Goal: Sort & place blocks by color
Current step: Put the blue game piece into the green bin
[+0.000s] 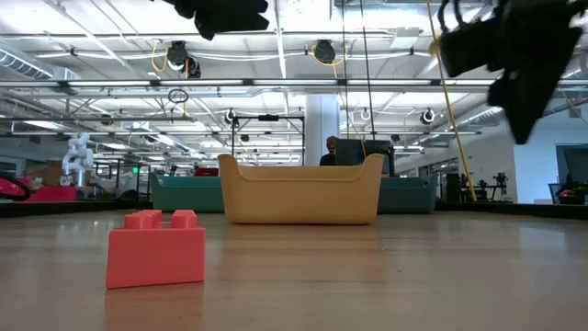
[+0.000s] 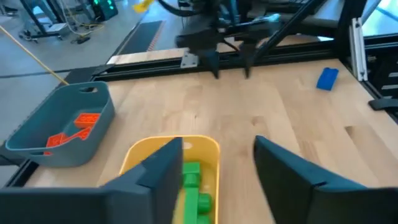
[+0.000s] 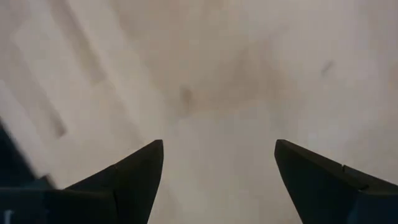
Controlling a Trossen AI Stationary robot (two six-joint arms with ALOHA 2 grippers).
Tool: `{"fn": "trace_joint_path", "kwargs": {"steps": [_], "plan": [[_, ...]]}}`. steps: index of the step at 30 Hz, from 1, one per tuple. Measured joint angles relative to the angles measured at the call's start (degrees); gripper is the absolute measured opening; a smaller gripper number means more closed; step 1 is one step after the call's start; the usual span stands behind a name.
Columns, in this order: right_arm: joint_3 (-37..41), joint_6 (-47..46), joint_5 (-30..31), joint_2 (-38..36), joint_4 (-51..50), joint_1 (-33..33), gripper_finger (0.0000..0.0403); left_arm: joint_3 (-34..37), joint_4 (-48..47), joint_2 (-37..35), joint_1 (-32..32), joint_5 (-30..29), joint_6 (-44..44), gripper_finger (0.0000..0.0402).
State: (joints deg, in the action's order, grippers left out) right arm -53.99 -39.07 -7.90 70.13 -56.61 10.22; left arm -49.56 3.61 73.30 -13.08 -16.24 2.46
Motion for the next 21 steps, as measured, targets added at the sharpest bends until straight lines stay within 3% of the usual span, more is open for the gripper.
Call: {"fn": "trace_joint_path", "kwargs": {"steps": [6,10,14,21], "plan": [[0.02,-16.95,-2.89,1.54,0.15,13.3,0.0299,0.0,4.39,0.0,1.18,-2.25,-0.52,0.0307],[0.01,-26.85,-4.43,4.6,1.26,22.12,0.0294,0.0,6.0,0.0,1.7,-2.26,-0.61,0.0354],[0.02,-32.07,-5.87,8.57,5.64,28.64,0.0285,0.0,5.62,0.0,2.85,-2.26,-1.17,0.0375],[0.02,-36.21,-6.48,14.42,13.98,36.06,0.0281,0.0,5.05,0.0,5.19,-2.21,-3.0,0.0379]]}}
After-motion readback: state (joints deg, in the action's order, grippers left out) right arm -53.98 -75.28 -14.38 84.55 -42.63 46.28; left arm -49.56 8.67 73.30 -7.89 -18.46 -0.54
